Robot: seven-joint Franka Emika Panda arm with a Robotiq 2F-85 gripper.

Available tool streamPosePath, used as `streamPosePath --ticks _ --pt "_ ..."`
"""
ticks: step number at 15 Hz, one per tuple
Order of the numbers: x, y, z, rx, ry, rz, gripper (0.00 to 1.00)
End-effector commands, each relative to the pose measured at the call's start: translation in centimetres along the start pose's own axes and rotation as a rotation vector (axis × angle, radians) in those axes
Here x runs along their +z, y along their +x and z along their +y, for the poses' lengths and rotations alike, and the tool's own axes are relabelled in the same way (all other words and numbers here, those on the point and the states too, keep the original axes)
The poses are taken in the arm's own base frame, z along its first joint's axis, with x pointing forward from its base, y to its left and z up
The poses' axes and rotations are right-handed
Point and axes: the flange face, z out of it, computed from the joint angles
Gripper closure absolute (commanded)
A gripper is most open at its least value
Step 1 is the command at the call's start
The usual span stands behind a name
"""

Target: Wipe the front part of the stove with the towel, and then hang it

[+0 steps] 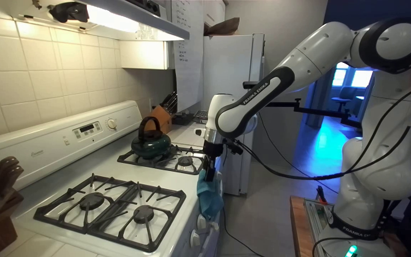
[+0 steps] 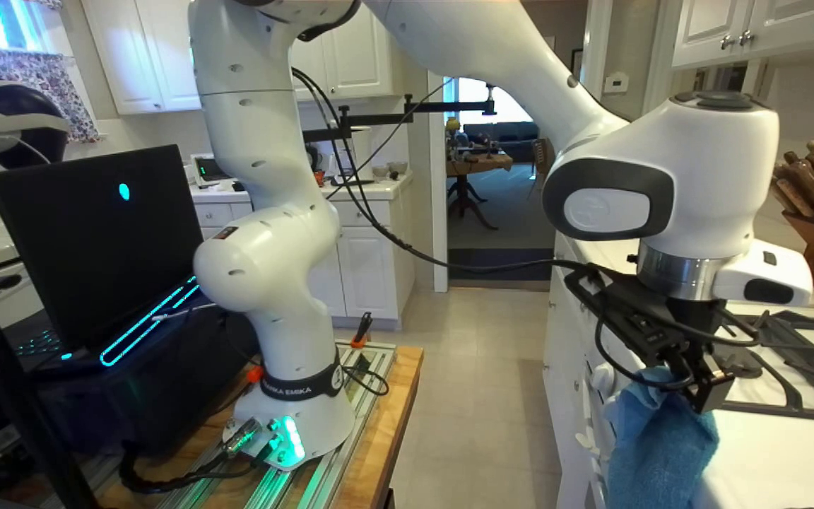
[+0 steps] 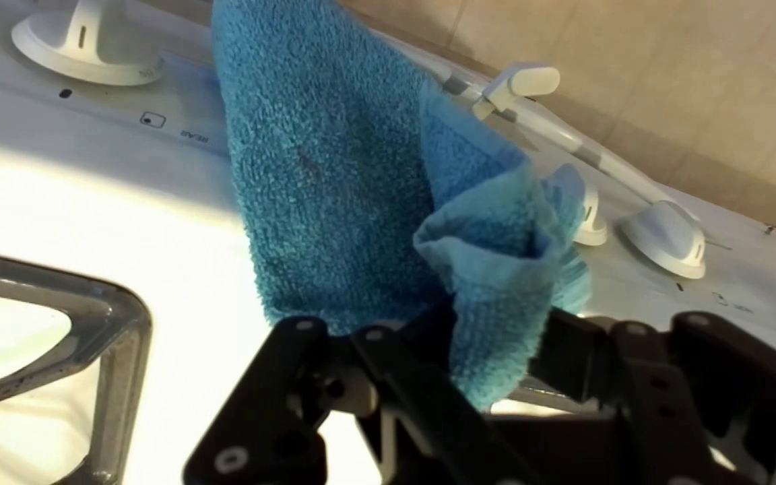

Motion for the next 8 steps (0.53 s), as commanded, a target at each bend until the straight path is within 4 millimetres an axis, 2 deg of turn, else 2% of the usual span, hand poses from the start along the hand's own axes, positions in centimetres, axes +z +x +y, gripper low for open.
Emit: streamPosePath --ticks 1,8 --pt "0.6 -0.7 -0.1 0.022 0.0 0.005 0.97" --pt "1.0 -2.3 0.9 0.248 0.078 0.056 0.97"
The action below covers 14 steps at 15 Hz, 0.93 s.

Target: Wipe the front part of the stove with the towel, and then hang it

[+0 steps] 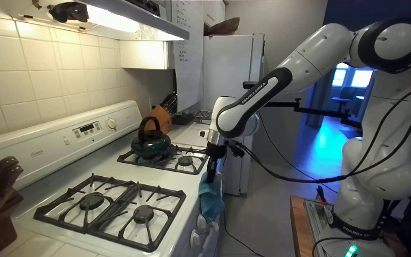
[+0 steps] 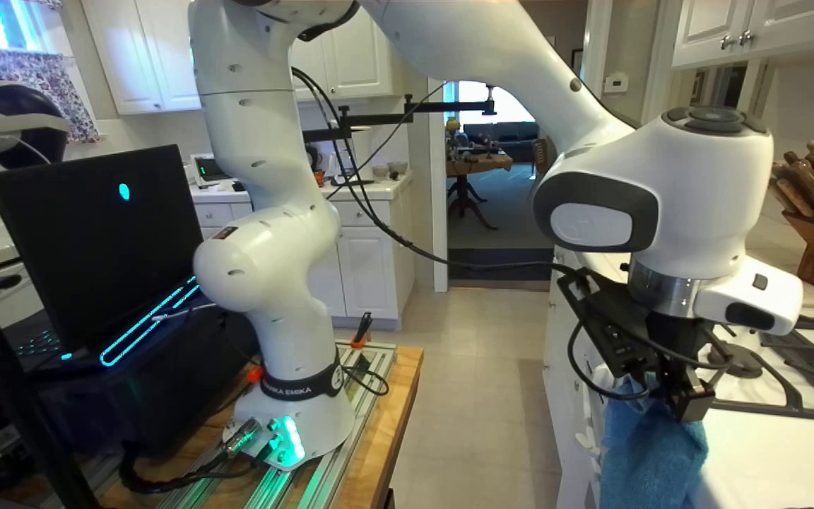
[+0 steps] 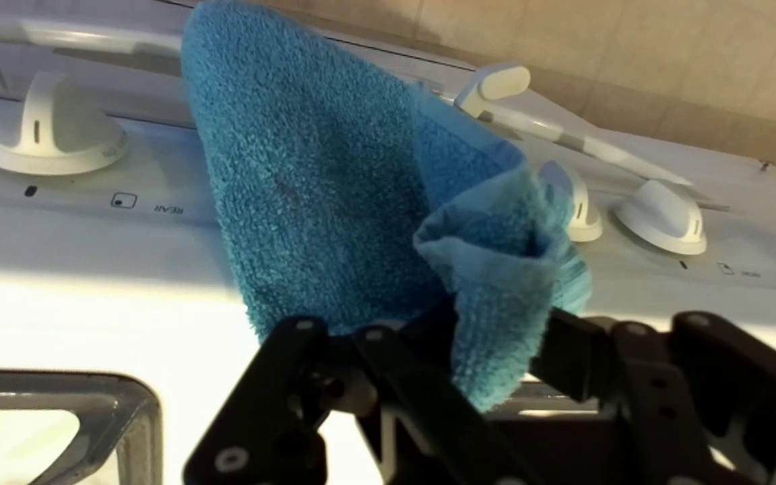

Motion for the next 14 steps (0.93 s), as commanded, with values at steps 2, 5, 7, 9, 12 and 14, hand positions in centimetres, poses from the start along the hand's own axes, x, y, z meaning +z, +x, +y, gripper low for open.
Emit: streamPosePath --ticks 2,5,7,9,12,14 --pt "0.3 -1.1 0.8 0.128 0.042 0.064 0.97" --pt "0.5 -1.8 1.2 0.16 0.056 0.1 0.97" --pt "1.0 -2.4 1.1 0.183 0.098 0.069 0.97" --pt "1.3 -3.0 1.2 0.211 0.117 0.043 0.97" --pt "1.8 -3.7 1.5 0.215 0.133 0.006 0.97" --pt "2.2 -4.0 1.8 0.217 0.146 -0.017 0.97"
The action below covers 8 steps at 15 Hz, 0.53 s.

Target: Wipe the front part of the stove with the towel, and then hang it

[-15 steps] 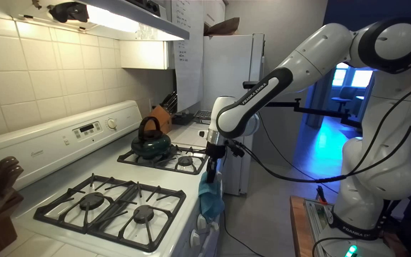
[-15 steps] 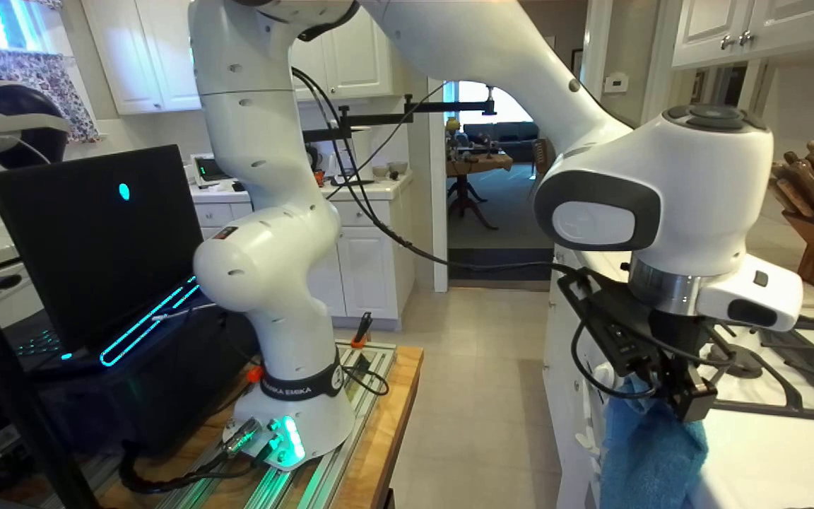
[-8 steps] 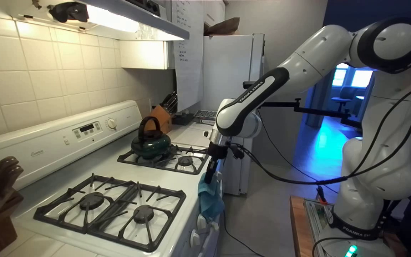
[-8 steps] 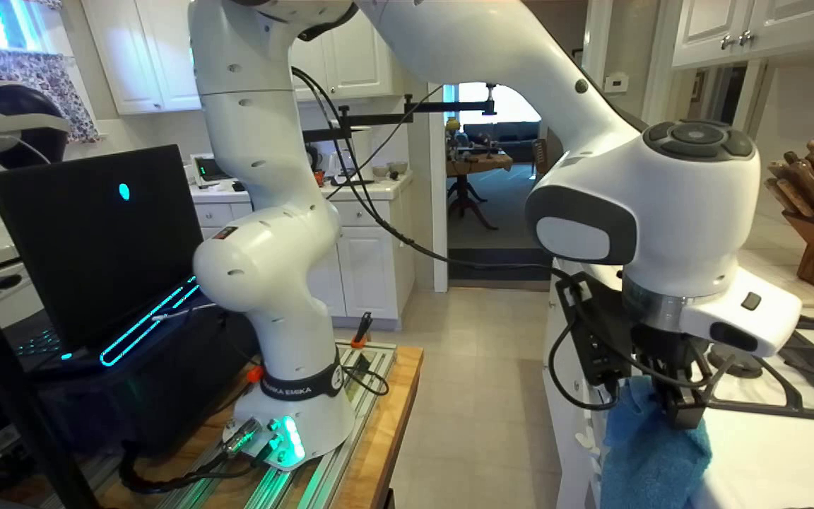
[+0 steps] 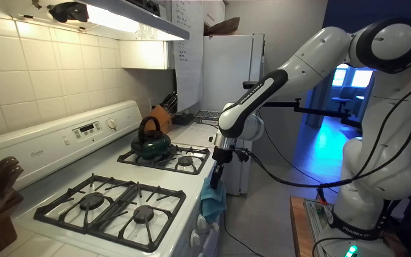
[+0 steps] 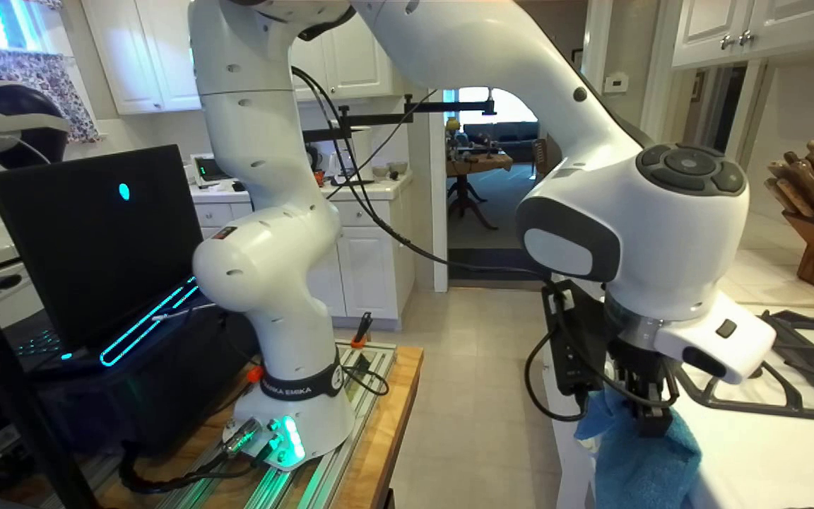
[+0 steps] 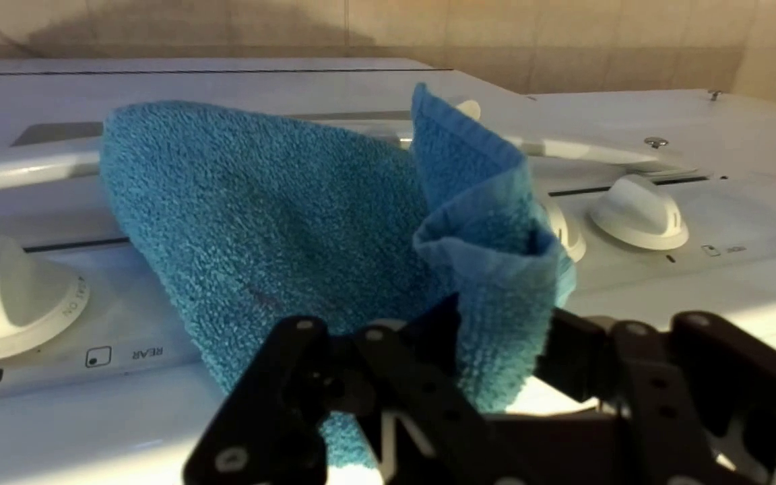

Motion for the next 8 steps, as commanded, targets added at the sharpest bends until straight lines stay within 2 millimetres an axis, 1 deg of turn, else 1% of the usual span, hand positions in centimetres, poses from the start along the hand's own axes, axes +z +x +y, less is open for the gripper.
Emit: streamPosePath --ticks 1,5,8 --pt "0.4 -0.8 0.6 0.022 0.029 -0.042 0.97" --pt "1.1 -1.6 1.4 0.023 0.038 -0.126 0.97" --pt "1.7 -2.2 2.4 0.02 0.03 -0.19 0.97"
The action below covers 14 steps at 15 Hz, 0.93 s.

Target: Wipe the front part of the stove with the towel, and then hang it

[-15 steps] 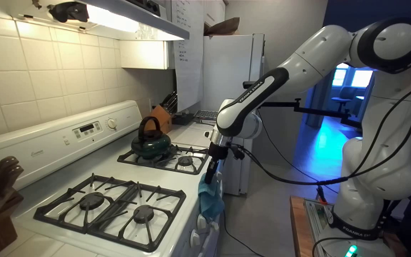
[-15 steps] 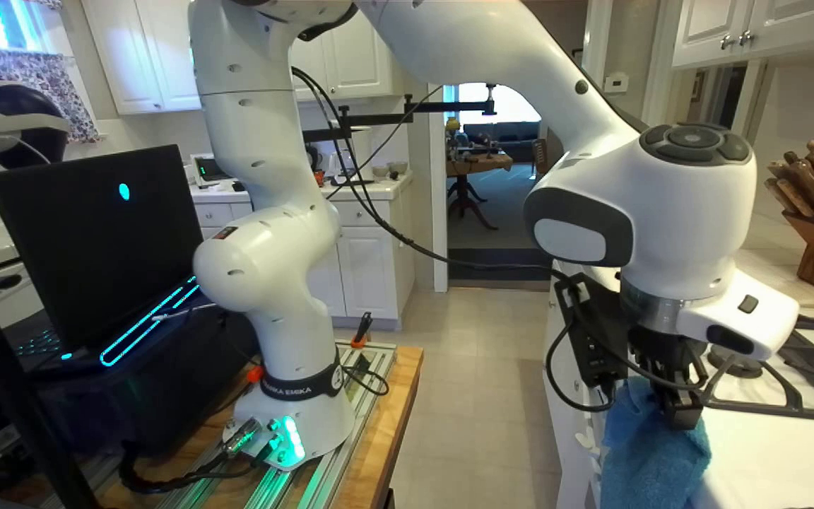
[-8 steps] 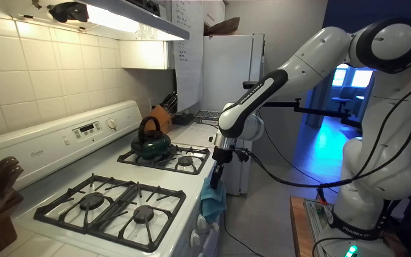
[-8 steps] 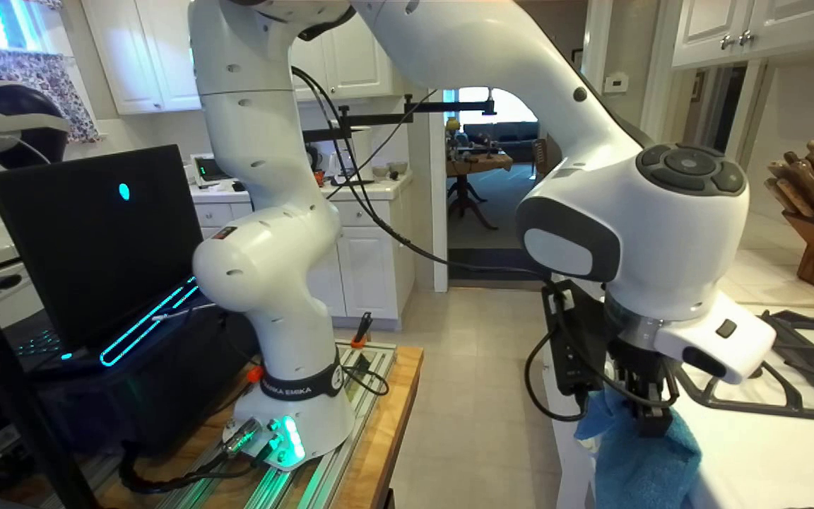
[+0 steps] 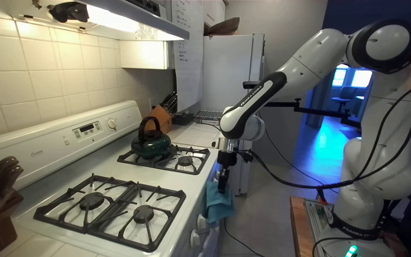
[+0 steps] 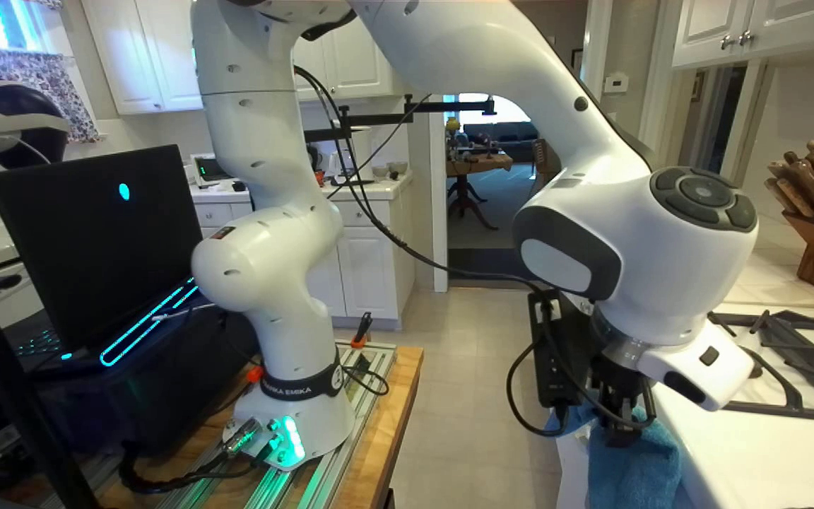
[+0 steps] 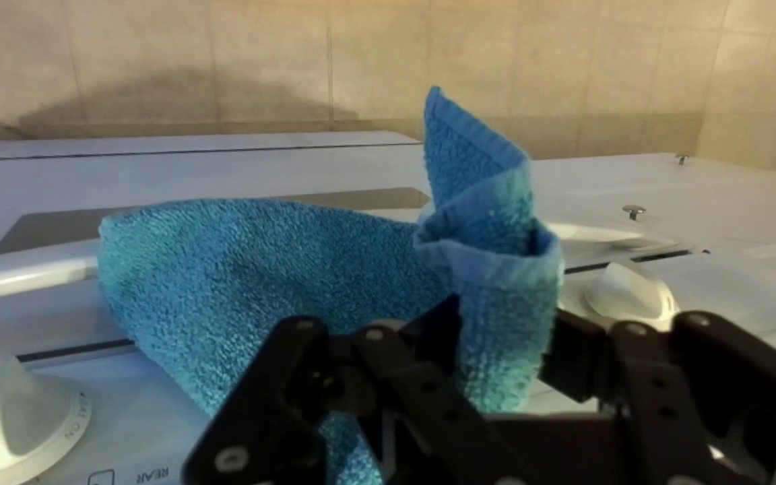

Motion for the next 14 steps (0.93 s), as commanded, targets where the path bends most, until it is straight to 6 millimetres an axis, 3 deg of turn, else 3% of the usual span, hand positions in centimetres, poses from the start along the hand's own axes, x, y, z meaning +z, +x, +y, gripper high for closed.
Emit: streamPosePath --ticks 1,10,14 --pt "0.8 -0.5 1.5 0.011 -0.015 -0.09 0.97" --pt "1.9 -0.8 3.6 -0.007 -0.042 -0.177 0.97" --pt "2.1 0.3 4.5 0.019 -0.047 -0.149 0.97"
